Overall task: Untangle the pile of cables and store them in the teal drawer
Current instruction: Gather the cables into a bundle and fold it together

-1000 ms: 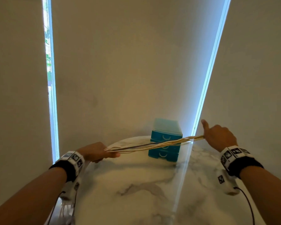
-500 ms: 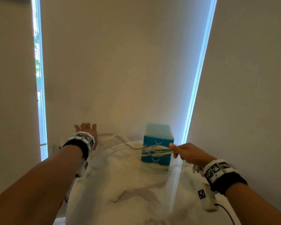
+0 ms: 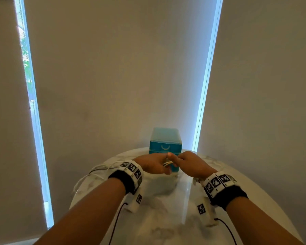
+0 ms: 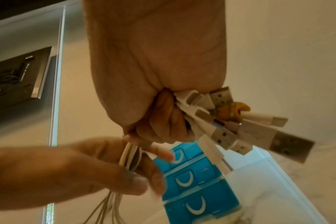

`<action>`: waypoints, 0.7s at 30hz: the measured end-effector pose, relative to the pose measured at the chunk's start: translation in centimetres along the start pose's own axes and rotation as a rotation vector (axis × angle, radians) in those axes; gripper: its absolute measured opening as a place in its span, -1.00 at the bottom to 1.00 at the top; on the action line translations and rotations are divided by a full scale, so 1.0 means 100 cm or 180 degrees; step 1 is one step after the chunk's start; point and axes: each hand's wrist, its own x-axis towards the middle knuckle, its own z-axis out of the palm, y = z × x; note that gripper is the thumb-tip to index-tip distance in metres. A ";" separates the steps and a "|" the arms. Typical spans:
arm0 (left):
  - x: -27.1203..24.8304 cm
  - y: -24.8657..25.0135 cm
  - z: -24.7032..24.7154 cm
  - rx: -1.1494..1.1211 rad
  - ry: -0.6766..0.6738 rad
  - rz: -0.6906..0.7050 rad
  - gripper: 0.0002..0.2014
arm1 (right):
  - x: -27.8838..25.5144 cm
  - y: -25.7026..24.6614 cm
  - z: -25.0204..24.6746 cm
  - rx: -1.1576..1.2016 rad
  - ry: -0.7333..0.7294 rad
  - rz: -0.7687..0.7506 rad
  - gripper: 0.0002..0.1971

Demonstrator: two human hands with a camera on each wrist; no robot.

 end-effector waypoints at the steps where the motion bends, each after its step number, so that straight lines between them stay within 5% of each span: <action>1: 0.002 -0.002 0.007 -0.0107 0.0000 -0.0085 -0.70 | -0.002 0.004 -0.003 -0.0047 -0.0018 0.0027 -0.31; 5: -0.003 -0.006 0.015 -0.0755 -0.0248 -0.0420 -0.68 | -0.022 0.022 -0.010 -0.0127 -0.0470 0.0249 -0.38; 8: -0.008 -0.001 0.007 -0.1620 -0.0596 -0.0485 -0.49 | -0.032 0.034 -0.002 0.0136 -0.0539 0.0490 -0.39; 10: -0.005 -0.001 0.006 -0.1683 -0.0457 -0.0582 -0.33 | -0.033 0.040 0.002 0.0555 -0.0450 0.0543 -0.33; 13: 0.000 -0.001 0.012 -0.0537 0.0368 -0.0581 -0.31 | -0.034 0.050 0.011 0.1755 -0.0479 0.0465 -0.38; 16: 0.002 0.004 0.018 0.0700 0.0728 -0.0467 -0.51 | -0.035 0.053 0.011 0.2217 -0.1049 0.0514 -0.47; 21: 0.002 0.013 0.029 0.0959 0.1188 -0.0459 -0.53 | -0.021 0.029 0.008 0.2258 -0.1516 0.1065 -0.39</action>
